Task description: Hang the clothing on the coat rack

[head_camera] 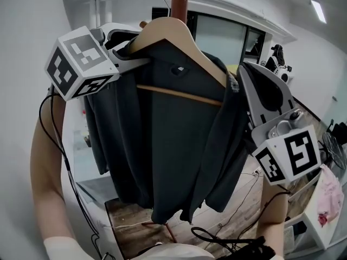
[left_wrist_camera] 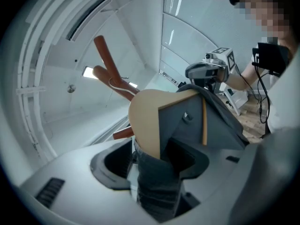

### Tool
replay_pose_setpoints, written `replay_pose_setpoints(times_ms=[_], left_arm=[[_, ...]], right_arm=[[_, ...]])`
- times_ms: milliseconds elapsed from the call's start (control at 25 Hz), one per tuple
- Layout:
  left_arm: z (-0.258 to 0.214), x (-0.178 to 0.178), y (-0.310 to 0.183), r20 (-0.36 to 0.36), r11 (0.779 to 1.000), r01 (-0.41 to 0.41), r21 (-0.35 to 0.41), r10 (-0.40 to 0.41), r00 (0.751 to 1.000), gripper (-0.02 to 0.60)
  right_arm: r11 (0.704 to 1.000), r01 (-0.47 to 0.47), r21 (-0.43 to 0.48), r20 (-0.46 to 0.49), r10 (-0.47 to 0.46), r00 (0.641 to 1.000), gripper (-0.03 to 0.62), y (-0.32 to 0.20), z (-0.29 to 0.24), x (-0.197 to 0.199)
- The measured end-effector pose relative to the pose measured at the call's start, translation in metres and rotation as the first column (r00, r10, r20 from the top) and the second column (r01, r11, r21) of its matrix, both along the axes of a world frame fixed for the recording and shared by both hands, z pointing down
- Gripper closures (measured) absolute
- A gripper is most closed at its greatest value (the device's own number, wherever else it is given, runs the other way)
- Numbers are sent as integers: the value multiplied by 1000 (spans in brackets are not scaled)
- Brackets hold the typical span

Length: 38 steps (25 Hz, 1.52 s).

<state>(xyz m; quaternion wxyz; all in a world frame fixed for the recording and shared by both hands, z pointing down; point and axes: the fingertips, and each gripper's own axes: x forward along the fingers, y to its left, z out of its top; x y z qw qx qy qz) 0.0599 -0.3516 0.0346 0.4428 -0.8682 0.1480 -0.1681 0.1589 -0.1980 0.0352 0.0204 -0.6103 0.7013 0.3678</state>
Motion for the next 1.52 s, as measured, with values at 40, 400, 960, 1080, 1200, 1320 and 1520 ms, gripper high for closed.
replay_pose_setpoints(times_ms=[40,400,960,1080,1200,1320,1520], left_arm=[[-1,-2,1,-8,1000,3,10,-3,1000,336],[-2,-17,15,-83,994,42,97,-33,996,336],[-10,-31,55,-275,956,88,278,-9,961,466],[-15,-34,61,-346,935,135,328,-14,938,555],[-7,-33,72,-406,916,175,361,-14,914,568],[3,-35,82,-449,909,196,369,-11,893,568],[16,-35,95,-484,917,188,353,7,875,569]], right_arm=[[1000,-1,1,-5,1,1000,572,0,0,-1],[1000,-20,15,-28,20,999,572,-1,0,-4],[997,-62,39,-93,65,993,572,-5,-1,-21],[997,-61,53,-95,66,993,572,-8,-7,-25],[995,-79,66,-100,85,991,574,-7,-1,-20],[990,-91,108,-98,102,990,572,-3,0,-27],[967,-160,196,-126,187,974,574,0,-4,-49]])
